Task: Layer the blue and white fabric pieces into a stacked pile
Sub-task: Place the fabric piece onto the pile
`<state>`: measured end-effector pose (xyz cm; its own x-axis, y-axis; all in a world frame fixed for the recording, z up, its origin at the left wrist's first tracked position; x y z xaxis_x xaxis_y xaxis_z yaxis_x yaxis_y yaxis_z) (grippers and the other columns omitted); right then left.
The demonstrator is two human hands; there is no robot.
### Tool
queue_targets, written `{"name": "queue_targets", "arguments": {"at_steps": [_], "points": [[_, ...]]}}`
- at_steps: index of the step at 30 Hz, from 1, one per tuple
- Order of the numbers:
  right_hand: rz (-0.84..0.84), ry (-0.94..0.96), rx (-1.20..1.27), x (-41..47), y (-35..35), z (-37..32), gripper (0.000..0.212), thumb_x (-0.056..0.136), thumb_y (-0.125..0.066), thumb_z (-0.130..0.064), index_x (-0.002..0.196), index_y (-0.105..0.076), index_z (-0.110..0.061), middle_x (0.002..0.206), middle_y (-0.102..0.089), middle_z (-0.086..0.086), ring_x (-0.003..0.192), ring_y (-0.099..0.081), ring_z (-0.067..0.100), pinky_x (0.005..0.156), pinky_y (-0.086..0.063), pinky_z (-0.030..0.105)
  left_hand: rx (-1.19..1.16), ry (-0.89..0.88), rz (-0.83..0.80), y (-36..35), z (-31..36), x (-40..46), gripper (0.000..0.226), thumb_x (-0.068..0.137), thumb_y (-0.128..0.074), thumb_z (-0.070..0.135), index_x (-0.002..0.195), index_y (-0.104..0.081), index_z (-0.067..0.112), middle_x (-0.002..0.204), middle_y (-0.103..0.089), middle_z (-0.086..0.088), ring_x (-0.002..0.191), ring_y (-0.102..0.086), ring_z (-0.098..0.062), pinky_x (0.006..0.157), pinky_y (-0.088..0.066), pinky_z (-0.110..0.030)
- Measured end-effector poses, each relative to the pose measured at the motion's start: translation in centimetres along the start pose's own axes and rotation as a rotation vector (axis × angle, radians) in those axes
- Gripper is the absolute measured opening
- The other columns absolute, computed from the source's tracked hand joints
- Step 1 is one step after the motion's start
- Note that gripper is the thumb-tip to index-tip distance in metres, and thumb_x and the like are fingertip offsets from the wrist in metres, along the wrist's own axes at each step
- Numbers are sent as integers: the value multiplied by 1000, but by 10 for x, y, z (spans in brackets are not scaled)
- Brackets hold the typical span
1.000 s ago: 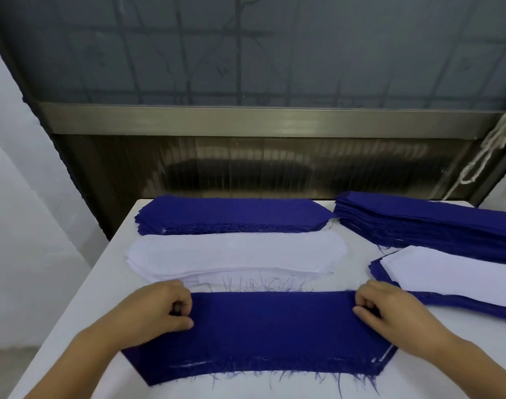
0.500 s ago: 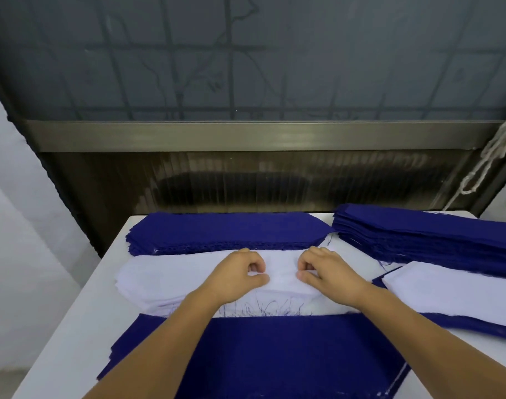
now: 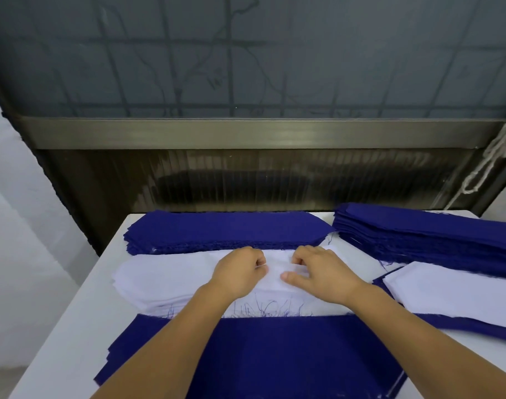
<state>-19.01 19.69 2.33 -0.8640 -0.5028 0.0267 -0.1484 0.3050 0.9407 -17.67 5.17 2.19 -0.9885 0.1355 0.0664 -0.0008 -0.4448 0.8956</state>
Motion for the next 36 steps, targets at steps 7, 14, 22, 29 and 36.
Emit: {"name": "queue_targets", "arguments": {"at_steps": [7, 14, 22, 29, 36], "points": [[97, -2, 64, -8, 6, 15, 5, 97, -49, -25, 93, -51, -25, 89, -54, -11, 83, -50, 8, 68, -38, 13, 85, 44, 88, 28, -47, -25, 10, 92, -53, 22, 85, -57, 27, 82, -49, 14, 73, -49, -4, 67, -42, -21], [109, 31, 109, -14, 5, 15, 8, 99, -50, -24, 95, -52, -30, 94, -52, -15, 88, -48, 4, 73, -35, 9, 163, 276, 165, 83, -141, -70, 9, 93, -57, 24, 98, -65, 26, 99, -61, 6, 79, -54, -7, 73, -38, -18], [-12, 60, 113, -76, 21, 11, 15, 98, -50, -32, 84, -52, -26, 82, -54, -8, 76, -52, 9, 72, -46, 24, 98, 128, -86, 88, -109, -128, 15, 95, -57, 30, 90, -65, 41, 95, -60, 23, 88, -58, -1, 78, -40, -9], [-398, -72, 331, -145, 8, 20, 20, 92, -54, -47, 77, -56, -33, 68, -46, -7, 61, -42, 4, 60, -35, 22, -158, 137, -458, 56, -80, -167, 12, 91, -62, 31, 92, -69, 41, 95, -65, 26, 93, -61, 3, 83, -50, -16], [305, -5, 232, -135, 87, 10, 10, 94, -53, -34, 85, -58, -36, 91, -60, -20, 88, -57, 3, 75, -42, 9, -182, 57, 195, 125, -64, -145, 18, 86, -69, 19, 81, -66, 36, 88, -62, 26, 89, -58, 3, 71, -44, -11]]}}
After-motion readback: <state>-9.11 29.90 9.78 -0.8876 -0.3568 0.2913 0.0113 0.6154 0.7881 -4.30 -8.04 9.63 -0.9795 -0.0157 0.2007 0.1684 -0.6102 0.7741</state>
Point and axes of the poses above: each hand's wrist, its own x-axis towards the middle knuckle, its own y-axis out of the back of the hand, z = x × y, the point moved 10 cm from there along x, towards the middle knuckle
